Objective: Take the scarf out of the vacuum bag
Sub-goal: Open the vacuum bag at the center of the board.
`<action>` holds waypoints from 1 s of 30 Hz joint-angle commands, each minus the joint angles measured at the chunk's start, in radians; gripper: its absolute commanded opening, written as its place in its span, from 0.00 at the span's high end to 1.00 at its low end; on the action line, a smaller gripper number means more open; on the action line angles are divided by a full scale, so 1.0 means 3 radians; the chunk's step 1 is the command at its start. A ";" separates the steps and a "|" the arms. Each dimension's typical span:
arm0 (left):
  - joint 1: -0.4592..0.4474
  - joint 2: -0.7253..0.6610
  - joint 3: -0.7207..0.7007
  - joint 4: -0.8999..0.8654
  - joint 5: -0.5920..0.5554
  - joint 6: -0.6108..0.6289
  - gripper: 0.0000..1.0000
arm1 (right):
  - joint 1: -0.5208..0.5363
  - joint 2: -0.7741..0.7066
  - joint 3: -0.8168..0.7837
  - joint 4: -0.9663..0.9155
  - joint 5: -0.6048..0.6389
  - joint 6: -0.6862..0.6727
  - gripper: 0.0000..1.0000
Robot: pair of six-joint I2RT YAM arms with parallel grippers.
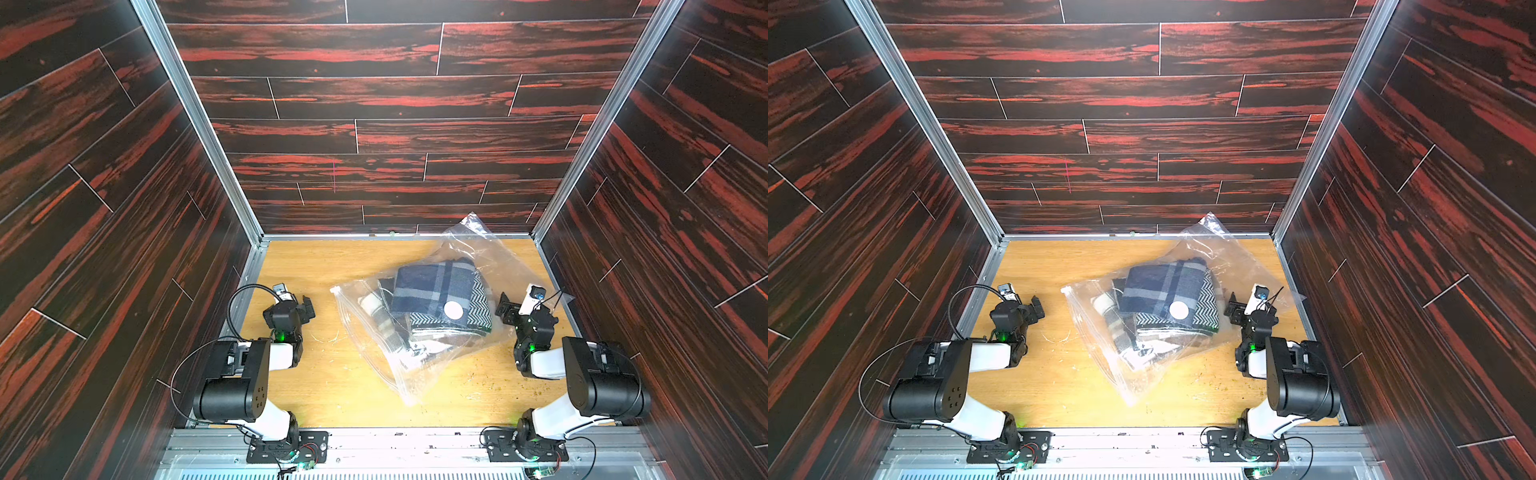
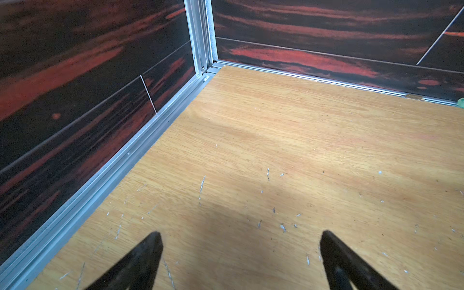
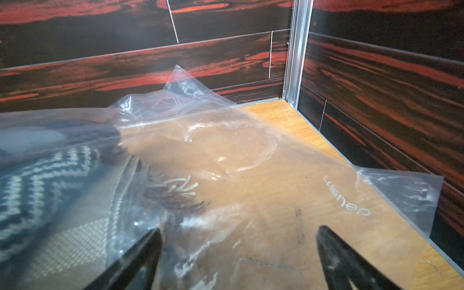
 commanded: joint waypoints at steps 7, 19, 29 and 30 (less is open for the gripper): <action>-0.0036 -0.0536 0.0311 -0.0899 -0.0175 0.0032 0.00 | 0.0057 -0.0278 -0.0176 0.0112 -0.0152 -0.0120 0.02; -0.0101 -0.1399 0.0746 -0.2063 -0.0439 -0.0589 0.00 | 0.0584 -0.1135 0.0088 -0.0725 0.0938 -0.0432 0.01; -0.0369 -0.1865 0.0992 -0.2813 -0.0078 -0.1278 0.05 | 0.0743 -0.1635 0.1439 -0.3299 0.0800 0.0065 0.02; -0.0398 -0.1920 0.0980 -0.2845 -0.0021 -0.1314 0.05 | 0.0774 -0.1654 0.1608 -0.3554 0.0678 0.0110 0.02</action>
